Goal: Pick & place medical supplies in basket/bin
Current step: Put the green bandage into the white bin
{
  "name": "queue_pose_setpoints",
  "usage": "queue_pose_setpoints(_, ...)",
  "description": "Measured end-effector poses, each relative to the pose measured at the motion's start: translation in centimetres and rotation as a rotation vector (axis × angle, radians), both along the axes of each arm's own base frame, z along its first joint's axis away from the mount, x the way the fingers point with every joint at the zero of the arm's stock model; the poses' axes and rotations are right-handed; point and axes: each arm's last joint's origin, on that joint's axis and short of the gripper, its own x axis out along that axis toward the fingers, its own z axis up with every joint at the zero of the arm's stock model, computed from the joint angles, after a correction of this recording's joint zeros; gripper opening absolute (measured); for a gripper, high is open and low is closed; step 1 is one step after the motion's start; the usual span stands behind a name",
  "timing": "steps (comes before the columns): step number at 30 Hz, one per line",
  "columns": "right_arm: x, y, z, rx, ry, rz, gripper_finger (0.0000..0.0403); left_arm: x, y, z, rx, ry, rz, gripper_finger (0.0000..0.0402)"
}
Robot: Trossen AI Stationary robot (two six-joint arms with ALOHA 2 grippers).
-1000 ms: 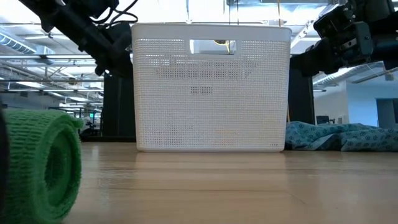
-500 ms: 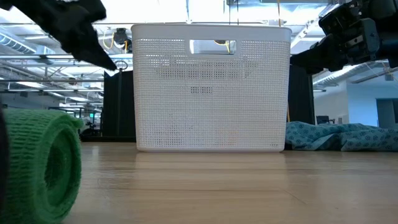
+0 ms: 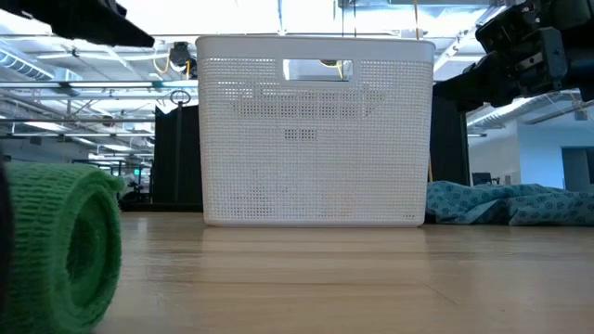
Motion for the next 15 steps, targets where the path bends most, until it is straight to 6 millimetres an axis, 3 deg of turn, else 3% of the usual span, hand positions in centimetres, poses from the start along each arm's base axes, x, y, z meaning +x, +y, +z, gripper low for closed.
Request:
queue_pose_setpoints(9, 0.0, 0.0, 0.0, -0.013, 0.001, 0.002, 0.0000, -1.4, 0.9, -4.4, -0.118, -0.248, -0.136, 0.0001)
queue_pose_setpoints(15, 0.0, 0.0, 0.0, -0.028, 0.003, 0.004, 0.0000, -1.2, 0.4, -5.8, -0.218, -0.182, -0.144, 0.0001)
